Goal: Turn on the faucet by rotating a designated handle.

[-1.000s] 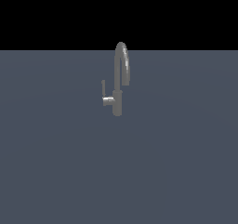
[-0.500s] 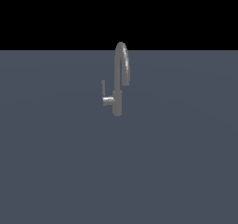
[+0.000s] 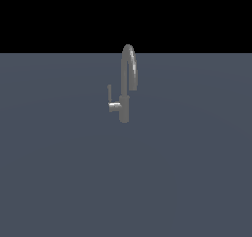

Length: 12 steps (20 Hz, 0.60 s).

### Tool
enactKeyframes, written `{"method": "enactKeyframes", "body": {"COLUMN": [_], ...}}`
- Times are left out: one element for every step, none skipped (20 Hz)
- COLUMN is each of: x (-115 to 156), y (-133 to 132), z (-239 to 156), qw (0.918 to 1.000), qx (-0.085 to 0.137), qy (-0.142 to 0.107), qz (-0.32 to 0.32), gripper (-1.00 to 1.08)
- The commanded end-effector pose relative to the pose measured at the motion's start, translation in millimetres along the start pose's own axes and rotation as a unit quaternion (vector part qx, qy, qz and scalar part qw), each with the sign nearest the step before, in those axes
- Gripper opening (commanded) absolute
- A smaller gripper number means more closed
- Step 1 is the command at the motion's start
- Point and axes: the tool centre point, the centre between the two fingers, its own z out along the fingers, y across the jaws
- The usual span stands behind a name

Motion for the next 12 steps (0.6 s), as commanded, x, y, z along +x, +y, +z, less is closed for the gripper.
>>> {"method": "enactKeyframes", "body": {"x": [-9, -12, -16, -20, -23, -27, -31, -34, -38, -42, -46, -50], "y": [-19, -26, -33, -40, -46, -52, -58, -63, -68, -72, -76, -79], "z": [21, 30, 40, 51, 62, 74, 86, 99, 113, 127, 141, 156], "qw": [0.9997, 0.9995, 0.9991, 0.9987, 0.9982, 0.9977, 0.997, 0.9963, 0.9955, 0.9947, 0.9937, 0.9927], "qx": [-0.011, -0.016, -0.021, -0.026, -0.031, -0.036, -0.041, -0.047, -0.052, -0.058, -0.064, -0.07], "qy": [0.011, 0.015, 0.019, 0.022, 0.025, 0.028, 0.03, 0.032, 0.034, 0.036, 0.037, 0.038], "qz": [0.018, 0.025, 0.031, 0.038, 0.044, 0.051, 0.057, 0.064, 0.071, 0.077, 0.084, 0.091], "gripper": [-1.0, -1.0, -1.0, -1.0, -1.0, -1.0, -1.0, -1.0, -1.0, -1.0, -1.0, -1.0]}}
